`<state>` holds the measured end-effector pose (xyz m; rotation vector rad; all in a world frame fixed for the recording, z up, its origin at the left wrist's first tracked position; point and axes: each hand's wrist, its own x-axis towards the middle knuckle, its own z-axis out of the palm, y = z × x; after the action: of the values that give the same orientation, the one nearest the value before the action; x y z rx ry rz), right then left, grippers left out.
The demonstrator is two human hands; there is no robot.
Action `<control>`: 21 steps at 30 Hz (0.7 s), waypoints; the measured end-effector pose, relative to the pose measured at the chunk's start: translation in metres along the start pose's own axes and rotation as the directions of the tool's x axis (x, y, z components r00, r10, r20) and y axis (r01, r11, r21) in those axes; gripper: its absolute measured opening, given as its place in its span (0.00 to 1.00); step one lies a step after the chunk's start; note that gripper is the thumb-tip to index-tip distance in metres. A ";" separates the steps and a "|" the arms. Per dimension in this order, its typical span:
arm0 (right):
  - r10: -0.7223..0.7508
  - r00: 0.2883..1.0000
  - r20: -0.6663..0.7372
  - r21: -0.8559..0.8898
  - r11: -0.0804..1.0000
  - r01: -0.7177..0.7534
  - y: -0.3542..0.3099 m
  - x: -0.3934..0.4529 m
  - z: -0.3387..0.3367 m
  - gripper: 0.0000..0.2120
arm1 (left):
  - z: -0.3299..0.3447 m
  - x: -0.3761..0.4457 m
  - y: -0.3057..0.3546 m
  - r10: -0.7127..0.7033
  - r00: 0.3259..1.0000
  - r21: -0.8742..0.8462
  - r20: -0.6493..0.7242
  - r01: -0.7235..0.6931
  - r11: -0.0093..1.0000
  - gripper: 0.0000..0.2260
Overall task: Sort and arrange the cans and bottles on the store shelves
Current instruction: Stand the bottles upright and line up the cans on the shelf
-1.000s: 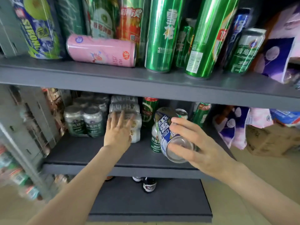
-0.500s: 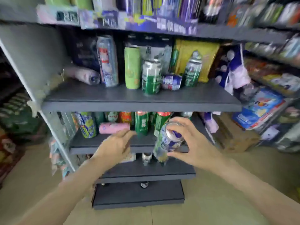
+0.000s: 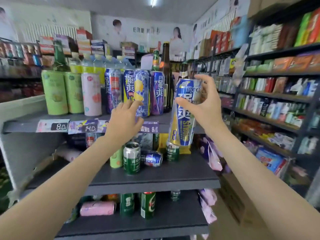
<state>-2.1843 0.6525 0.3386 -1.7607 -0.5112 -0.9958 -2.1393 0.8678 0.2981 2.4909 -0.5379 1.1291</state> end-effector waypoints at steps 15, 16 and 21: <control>0.037 0.996 0.085 -0.123 0.992 -0.027 0.112 0.135 0.057 0.28 | 0.064 0.093 0.013 -0.386 0.891 -0.061 -0.237 0.383 0.922 0.37; 0.029 0.994 0.109 -0.133 0.991 -0.014 0.113 0.137 0.057 0.29 | 0.069 0.096 0.015 -0.392 0.885 -0.049 -0.249 0.393 0.918 0.38; 0.122 0.957 0.262 -0.044 0.992 -0.114 0.120 0.152 0.034 0.29 | 0.089 0.098 0.012 -0.392 0.875 -0.008 -0.284 0.407 0.914 0.40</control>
<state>-1.9974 0.6189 0.3905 -1.9388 -0.5536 -0.6907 -2.0286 0.7970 0.3199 2.2761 0.0886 1.2981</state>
